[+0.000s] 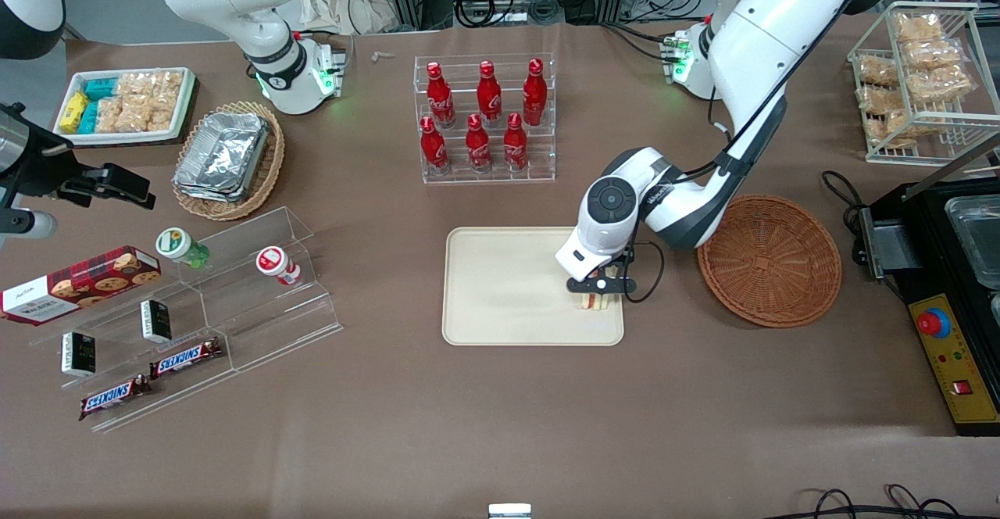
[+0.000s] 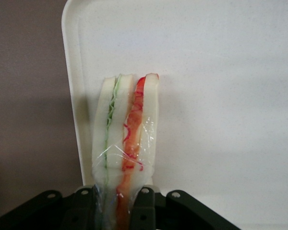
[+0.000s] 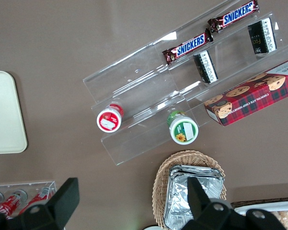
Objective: Place sandwich from basket to tray
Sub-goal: 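Lower the held sandwich onto the white tray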
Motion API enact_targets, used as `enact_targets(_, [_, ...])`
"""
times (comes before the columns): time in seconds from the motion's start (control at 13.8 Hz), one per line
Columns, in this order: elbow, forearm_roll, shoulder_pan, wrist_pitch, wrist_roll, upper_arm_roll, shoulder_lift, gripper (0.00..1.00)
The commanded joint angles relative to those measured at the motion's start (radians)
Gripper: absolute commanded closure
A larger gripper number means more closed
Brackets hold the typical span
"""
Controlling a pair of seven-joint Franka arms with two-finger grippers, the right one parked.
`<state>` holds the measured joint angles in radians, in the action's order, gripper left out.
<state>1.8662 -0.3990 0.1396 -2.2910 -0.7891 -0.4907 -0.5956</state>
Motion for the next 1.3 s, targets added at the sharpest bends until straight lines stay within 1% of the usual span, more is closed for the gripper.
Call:
enact_targets(0.0, [-0.01, -0.024, 0.002, 0.004, -0.01, -0.003, -0.01, 1.0])
enact_targets(0.36, [-0.01, -0.026, 0.005, 0.004, -0.012, -0.003, -0.02, 1.0])
enact_targets(0.43, [-0.01, -0.026, 0.005, 0.004, -0.012, -0.003, -0.021, 0.98])
enact_targets(0.51, [-0.01, -0.026, 0.005, 0.004, -0.012, -0.003, -0.023, 0.81])
enact_targets(0.58, [-0.01, -0.026, 0.005, 0.004, -0.012, -0.003, -0.026, 0.52])
enact_targets(0.65, [-0.012, -0.027, 0.005, 0.004, -0.012, -0.003, -0.026, 0.27])
enact_targets(0.72, [-0.01, -0.027, 0.005, 0.004, -0.01, -0.003, -0.026, 0.13])
enact_targets(0.8, [-0.01, -0.027, 0.005, 0.004, -0.01, -0.003, -0.026, 0.01])
enact_targets(1.23, [-0.012, -0.027, 0.011, 0.004, -0.021, -0.002, -0.026, 0.0])
